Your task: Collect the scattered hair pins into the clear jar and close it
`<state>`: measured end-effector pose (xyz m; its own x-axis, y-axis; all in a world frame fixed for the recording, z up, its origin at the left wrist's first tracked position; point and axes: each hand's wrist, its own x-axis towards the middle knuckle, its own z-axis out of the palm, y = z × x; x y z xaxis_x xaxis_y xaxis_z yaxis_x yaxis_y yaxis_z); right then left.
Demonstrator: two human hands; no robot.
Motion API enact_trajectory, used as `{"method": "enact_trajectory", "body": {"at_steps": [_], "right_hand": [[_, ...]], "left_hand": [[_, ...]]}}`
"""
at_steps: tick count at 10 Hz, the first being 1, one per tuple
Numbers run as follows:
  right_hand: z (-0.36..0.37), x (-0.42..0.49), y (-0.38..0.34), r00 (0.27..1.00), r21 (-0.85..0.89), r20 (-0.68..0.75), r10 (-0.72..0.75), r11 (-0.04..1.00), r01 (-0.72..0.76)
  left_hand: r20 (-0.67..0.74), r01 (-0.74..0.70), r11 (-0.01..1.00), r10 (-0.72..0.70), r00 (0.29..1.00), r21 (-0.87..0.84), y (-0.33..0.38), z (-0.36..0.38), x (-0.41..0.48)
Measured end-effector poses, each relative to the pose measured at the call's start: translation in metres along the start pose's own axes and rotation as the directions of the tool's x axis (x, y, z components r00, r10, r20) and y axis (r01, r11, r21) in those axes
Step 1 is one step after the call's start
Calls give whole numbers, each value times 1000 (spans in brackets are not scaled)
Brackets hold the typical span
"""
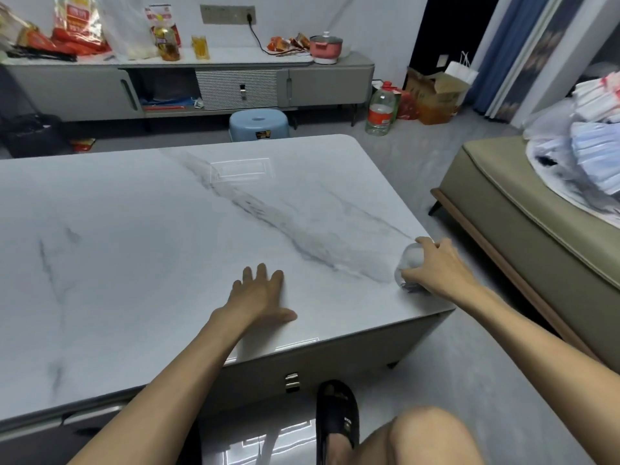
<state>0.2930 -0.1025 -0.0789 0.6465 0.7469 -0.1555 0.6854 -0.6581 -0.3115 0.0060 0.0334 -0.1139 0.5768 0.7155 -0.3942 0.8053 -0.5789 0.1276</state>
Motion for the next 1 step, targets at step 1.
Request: {"method": "enact_trajectory", "body": {"at_steps": [1], "right_hand": [[0,5,3,1000,-24,4,-17,1000,17]], "left_hand": [[-11,4,1000,-4,1000,1,1,-1,0]]}}
